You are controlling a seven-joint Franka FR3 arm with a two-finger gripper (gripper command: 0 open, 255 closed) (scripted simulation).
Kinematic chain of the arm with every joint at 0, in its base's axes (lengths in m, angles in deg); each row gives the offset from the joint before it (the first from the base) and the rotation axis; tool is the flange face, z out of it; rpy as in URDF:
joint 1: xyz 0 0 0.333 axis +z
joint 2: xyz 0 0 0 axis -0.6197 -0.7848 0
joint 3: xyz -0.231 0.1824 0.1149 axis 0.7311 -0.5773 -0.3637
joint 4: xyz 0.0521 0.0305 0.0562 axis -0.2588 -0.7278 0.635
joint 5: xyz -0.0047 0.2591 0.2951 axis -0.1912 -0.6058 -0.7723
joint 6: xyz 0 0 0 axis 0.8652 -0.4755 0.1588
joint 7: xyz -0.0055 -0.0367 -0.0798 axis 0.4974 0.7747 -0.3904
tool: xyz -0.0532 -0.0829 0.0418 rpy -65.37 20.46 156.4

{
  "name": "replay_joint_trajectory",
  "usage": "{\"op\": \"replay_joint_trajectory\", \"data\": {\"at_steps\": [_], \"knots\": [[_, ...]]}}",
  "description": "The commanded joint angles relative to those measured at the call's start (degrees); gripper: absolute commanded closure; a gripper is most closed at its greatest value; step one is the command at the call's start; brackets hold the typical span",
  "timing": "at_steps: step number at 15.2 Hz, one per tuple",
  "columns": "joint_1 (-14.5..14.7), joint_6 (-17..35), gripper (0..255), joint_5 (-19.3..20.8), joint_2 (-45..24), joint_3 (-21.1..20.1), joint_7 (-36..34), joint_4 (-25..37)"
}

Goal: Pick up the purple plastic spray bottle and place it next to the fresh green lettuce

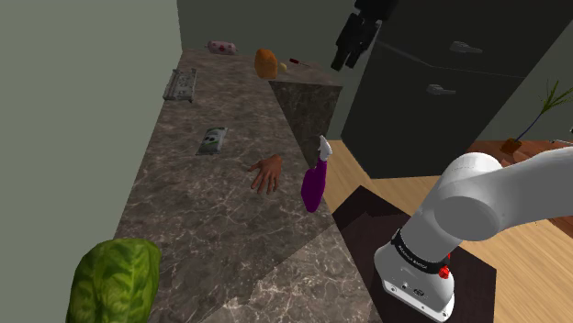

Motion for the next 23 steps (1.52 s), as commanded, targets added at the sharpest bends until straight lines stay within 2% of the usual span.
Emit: {"op": "replay_joint_trajectory", "data": {"at_steps": [1, 12, 23], "knots": [[0.0, 0.0, 0, 0.0, 0.0, 0.0, 0.0, 0.0], [-2.3, 8.6, 0, -0.9, -14.4, -1.5, -6.7, -7.3], [-3.8, 17.7, 0, -2.6, -32.3, -1.7, -12.5, -11.6]]}}
